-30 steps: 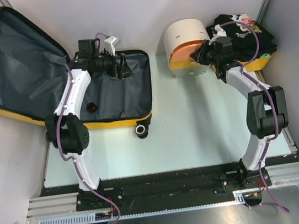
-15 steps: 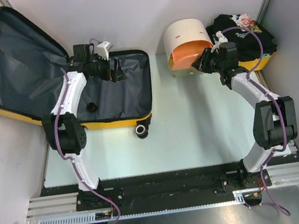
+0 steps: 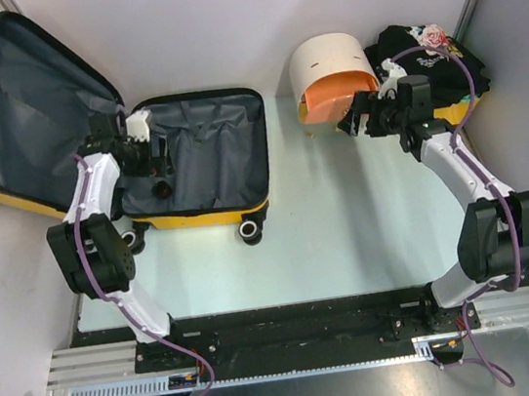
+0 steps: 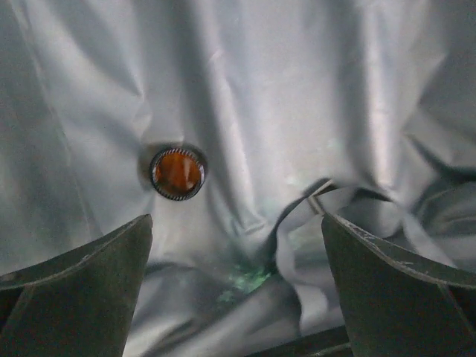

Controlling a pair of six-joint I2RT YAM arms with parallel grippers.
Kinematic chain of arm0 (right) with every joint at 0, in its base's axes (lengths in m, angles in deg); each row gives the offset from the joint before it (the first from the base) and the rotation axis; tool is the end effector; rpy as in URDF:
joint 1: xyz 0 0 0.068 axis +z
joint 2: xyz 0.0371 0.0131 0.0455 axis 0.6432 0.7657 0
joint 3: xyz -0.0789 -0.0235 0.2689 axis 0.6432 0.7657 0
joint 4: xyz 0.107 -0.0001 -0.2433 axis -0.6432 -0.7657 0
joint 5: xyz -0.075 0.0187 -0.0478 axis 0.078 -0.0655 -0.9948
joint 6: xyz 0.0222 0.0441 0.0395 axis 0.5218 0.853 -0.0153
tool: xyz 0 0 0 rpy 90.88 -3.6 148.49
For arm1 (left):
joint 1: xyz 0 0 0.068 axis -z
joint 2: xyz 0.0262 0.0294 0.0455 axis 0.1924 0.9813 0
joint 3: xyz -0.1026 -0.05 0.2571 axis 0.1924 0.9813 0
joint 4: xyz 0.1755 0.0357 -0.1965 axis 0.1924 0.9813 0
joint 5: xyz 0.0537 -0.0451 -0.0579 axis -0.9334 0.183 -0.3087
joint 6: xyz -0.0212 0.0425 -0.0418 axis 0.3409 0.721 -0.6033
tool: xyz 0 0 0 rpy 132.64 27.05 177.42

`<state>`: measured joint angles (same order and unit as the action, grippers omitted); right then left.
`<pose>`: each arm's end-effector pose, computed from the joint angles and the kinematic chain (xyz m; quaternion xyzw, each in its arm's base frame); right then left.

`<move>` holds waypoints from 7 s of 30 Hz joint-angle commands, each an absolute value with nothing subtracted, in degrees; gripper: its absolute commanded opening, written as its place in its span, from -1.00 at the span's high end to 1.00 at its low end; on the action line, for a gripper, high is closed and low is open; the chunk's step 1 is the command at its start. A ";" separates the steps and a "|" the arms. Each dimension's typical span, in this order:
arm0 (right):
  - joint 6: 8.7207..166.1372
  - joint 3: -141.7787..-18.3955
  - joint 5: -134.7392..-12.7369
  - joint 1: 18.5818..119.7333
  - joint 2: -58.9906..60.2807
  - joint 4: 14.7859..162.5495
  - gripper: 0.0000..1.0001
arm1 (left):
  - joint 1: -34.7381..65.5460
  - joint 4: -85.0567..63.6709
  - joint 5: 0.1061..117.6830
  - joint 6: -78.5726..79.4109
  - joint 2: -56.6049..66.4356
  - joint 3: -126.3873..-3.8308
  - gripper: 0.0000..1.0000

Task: Open, take out, and arrange the luggage

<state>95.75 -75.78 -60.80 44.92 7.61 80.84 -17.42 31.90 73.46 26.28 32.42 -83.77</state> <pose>0.3724 0.0490 0.3209 -0.0213 0.8357 0.2402 0.4934 0.4096 0.0264 0.2914 0.1278 0.9218 -0.1281 0.3430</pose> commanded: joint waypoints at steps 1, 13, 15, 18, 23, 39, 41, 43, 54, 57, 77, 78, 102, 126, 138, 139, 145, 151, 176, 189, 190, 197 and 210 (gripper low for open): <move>84.06 -75.56 -56.70 45.22 4.21 71.44 -0.90 | -17.69 32.90 66.55 32.11 31.81 -79.95 -0.99; 72.18 -73.71 -51.23 48.38 -0.46 70.54 -0.93 | -17.60 32.98 62.33 28.70 46.75 -90.76 -0.70; 72.09 -73.71 -50.97 48.38 -0.63 71.59 -0.93 | -17.51 32.98 61.88 27.39 47.98 -91.37 -0.67; 72.00 -73.80 -50.36 48.56 -0.81 72.91 -0.94 | -17.51 32.98 61.44 27.03 49.74 -91.82 -0.64; 71.65 -73.71 -50.62 48.64 -0.81 74.49 -0.94 | -17.51 32.98 62.06 26.85 51.68 -91.73 -0.58; 71.56 -73.71 -51.15 49.61 -0.28 80.38 -0.94 | -17.60 32.98 63.73 27.91 51.33 -90.06 0.11; 70.86 -73.71 -51.32 50.22 -0.19 81.00 -0.94 | -17.60 32.98 64.87 27.47 50.19 -90.32 0.32; 69.46 -73.71 -51.58 50.84 -0.10 82.14 -0.95 | -17.60 33.16 69.49 25.28 47.65 -92.07 0.42; 60.49 -72.66 -48.34 55.67 3.93 110.94 -0.99 | -13.22 33.60 118.79 8.58 37.35 -100.16 0.73; 59.35 -72.57 -45.53 57.95 6.22 120.97 -0.99 | -10.06 33.51 128.89 5.06 37.18 -101.83 0.74; 42.65 -56.57 -34.08 70.52 10.79 162.53 -0.99 | 0.85 33.77 146.69 -1.01 37.97 -106.93 1.00; 41.86 -56.57 -35.31 70.88 11.66 164.48 -0.97 | 1.21 33.69 146.61 -1.01 37.97 -107.02 1.00; 39.75 -57.10 -45.96 73.95 17.74 180.49 -0.57 | 2.18 33.69 147.22 -1.71 40.34 -107.29 1.00; 40.62 -58.50 -45.08 74.57 16.51 180.76 -0.36 | 0.86 33.69 145.29 -0.92 42.09 -103.60 0.99; 41.50 -59.03 -44.99 74.22 16.60 180.76 -0.11 | 0.42 33.69 143.71 -1.27 43.24 -103.86 1.00; 41.50 -59.12 -44.99 74.22 16.77 180.84 -0.11 | 0.42 33.60 143.54 -1.27 43.33 -103.86 0.99; 42.47 -59.65 -44.47 73.96 16.77 180.76 -0.04 | 0.42 33.69 143.01 -1.36 43.59 -104.12 0.99; 42.99 -60.00 -44.55 73.26 16.68 180.76 0.53 | 0.42 33.60 140.99 -1.54 43.77 -103.77 0.28; 61.44 -91.49 -68.09 56.21 7.44 90.06 1.00 | -5.47 33.51 106.26 15.60 38.93 -109.22 -0.95; 80.00 -133.30 -69.08 45.31 31.80 46.91 1.00 | -3.80 33.51 107.41 14.90 41.39 -109.22 -0.91; 80.17 -134.34 -68.64 45.30 32.24 46.03 1.00 | -3.80 33.51 107.41 14.99 41.22 -108.78 -0.91; 82.37 -136.47 -65.48 44.60 34.26 38.38 1.00 | -3.80 33.51 107.41 14.90 41.13 -107.20 -0.90; 85.36 -137.08 -68.19 44.51 39.09 37.32 0.92 | -3.80 33.16 107.32 14.11 42.01 -107.73 -0.89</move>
